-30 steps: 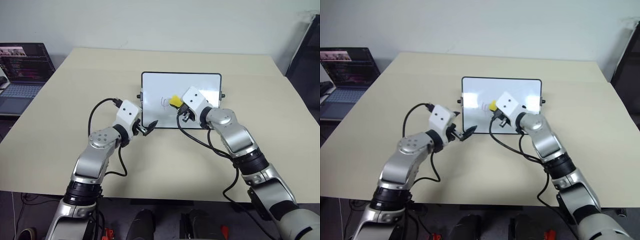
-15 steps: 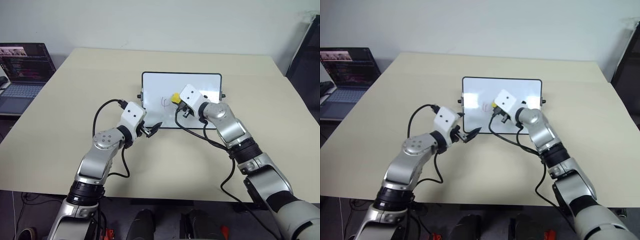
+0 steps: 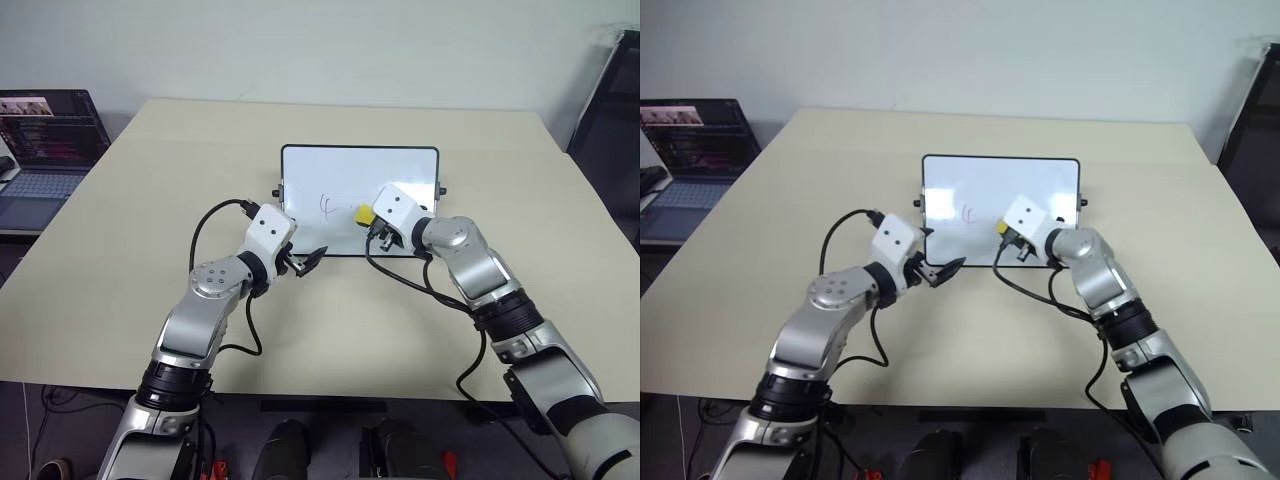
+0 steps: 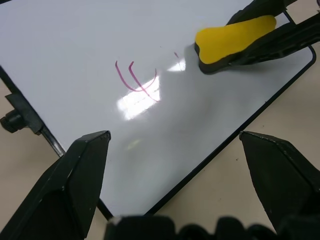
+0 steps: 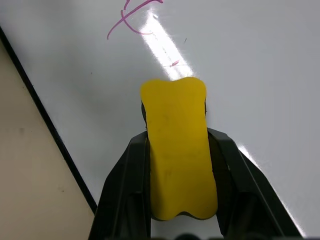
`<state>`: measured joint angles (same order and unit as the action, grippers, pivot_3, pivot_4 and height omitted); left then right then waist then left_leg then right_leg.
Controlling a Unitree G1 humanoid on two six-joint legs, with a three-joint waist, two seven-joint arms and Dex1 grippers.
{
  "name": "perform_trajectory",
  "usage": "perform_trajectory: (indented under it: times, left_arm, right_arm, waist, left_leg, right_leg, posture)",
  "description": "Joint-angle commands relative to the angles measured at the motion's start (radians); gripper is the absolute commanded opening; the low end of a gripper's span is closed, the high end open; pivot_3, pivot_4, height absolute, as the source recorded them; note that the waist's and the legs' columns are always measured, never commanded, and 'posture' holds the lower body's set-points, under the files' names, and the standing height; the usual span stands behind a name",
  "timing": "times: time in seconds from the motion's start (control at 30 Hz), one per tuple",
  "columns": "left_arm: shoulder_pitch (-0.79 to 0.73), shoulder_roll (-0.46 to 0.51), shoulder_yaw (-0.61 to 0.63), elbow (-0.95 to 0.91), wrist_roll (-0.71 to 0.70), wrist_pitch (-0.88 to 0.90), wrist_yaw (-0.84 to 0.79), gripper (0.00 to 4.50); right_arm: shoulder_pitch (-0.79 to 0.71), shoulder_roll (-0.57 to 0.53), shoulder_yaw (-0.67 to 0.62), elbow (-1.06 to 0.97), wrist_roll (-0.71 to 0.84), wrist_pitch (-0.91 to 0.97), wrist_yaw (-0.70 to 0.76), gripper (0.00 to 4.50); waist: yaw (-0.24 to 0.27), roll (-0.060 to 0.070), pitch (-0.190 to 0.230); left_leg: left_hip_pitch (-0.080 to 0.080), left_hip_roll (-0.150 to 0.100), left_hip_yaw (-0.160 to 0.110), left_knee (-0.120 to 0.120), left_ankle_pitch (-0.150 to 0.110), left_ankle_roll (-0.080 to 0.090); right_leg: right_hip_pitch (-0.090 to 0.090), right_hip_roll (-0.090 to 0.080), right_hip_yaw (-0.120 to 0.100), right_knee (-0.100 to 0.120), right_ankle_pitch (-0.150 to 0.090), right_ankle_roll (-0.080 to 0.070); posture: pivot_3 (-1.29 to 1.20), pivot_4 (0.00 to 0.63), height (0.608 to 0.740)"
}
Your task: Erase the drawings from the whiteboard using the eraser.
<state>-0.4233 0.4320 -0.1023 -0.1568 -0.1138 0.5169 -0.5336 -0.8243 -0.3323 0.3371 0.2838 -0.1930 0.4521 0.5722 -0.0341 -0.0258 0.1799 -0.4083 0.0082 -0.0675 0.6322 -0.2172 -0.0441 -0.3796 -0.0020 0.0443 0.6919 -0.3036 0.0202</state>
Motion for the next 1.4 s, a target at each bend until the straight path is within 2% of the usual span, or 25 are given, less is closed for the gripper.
perform_trajectory:
  times: [0.03, 0.4, 0.57, 0.8, 0.97, 1.23, 1.33, 1.4]
  left_arm:
    - [-0.018, -0.003, 0.004, -0.055, -0.004, -0.002, 0.001, 4.5]
    - [0.005, -0.01, 0.013, -0.035, -0.001, -0.031, 0.007, 4.5]
    - [0.01, -0.014, 0.014, -0.035, -0.002, -0.035, 0.01, 4.5]
    - [-0.001, -0.019, 0.01, -0.026, -0.003, -0.037, 0.005, 4.5]
    - [-0.008, -0.02, 0.01, -0.015, -0.004, -0.043, -0.002, 4.5]
    - [0.004, -0.032, 0.037, -0.037, -0.01, -0.037, 0.025, 4.5]
    - [0.011, -0.099, 0.134, -0.051, -0.067, -0.001, 0.109, 4.5]
    - [0.013, -0.126, 0.165, -0.064, -0.084, 0.013, 0.141, 4.5]
  right_arm:
    - [-0.075, 0.019, -0.02, 0.054, -0.022, -0.056, -0.047, 1.17]
    - [-0.22, 0.095, 0.018, 0.32, -0.063, -0.212, -0.053, 1.17]
    - [-0.171, 0.059, 0.013, 0.322, -0.068, -0.204, -0.013, 1.17]
    - [-0.065, -0.015, 0.014, 0.188, -0.071, -0.13, 0.059, 1.17]
    - [-0.024, -0.026, -0.014, 0.111, -0.061, -0.084, 0.052, 1.17]
    - [0.109, -0.01, -0.158, -0.157, 0.133, -0.029, 0.111, 1.16]
    - [0.285, -0.002, -0.246, -0.37, 0.262, -0.046, 0.128, 1.16]
    - [0.376, -0.001, -0.271, -0.47, 0.29, -0.042, 0.111, 1.16]
  waist:
    - [-0.001, 0.0, 0.0]
    - [-0.002, 0.0, 0.0]
    - [0.0, 0.0, 0.0]
    - [0.004, 0.0, 0.0]
    - [0.002, 0.0, 0.0]
    - [0.003, 0.0, 0.0]
    - [0.004, 0.0, 0.0]
    - [0.005, 0.0, 0.0]
  left_leg:
    - [0.0, 0.0, 0.001, 0.0, 0.0, 0.0]
    - [0.001, 0.0, 0.001, -0.001, 0.0, 0.0]
    - [0.001, 0.0, 0.001, 0.0, 0.0, 0.0]
    - [0.008, 0.0, 0.001, 0.0, 0.0, 0.0]
    - [0.009, 0.0, 0.001, 0.0, 0.0, 0.0]
    - [0.006, 0.0, 0.0, -0.002, 0.0, 0.0]
    - [0.004, 0.001, 0.0, -0.004, 0.0, 0.0]
    - [0.001, 0.001, -0.004, -0.004, 0.0, 0.0]
  right_leg:
    - [0.0, 0.0, 0.001, 0.001, 0.0, 0.0]
    - [0.0, 0.0, 0.001, 0.001, 0.0, 0.0]
    - [0.0, 0.0, 0.001, 0.001, 0.0, 0.0]
    - [0.008, 0.0, 0.001, -0.001, 0.0, 0.0]
    - [0.008, 0.0, 0.001, 0.001, 0.0, 0.0]
    - [0.006, 0.0, 0.001, -0.004, 0.0, 0.0]
    - [0.006, 0.0, 0.0, -0.006, 0.0, 0.0]
    - [0.006, 0.0, 0.0, -0.01, 0.0, 0.0]
  posture:
    - [0.0, 0.15, 0.74]
    - [0.0, 0.15, 0.74]
    - [0.0, 0.15, 0.74]
    - [0.0, 0.15, 0.74]
    - [0.0, 0.15, 0.74]
    - [0.0, 0.15, 0.74]
    - [0.0, 0.15, 0.74]
    - [0.0, 0.15, 0.74]
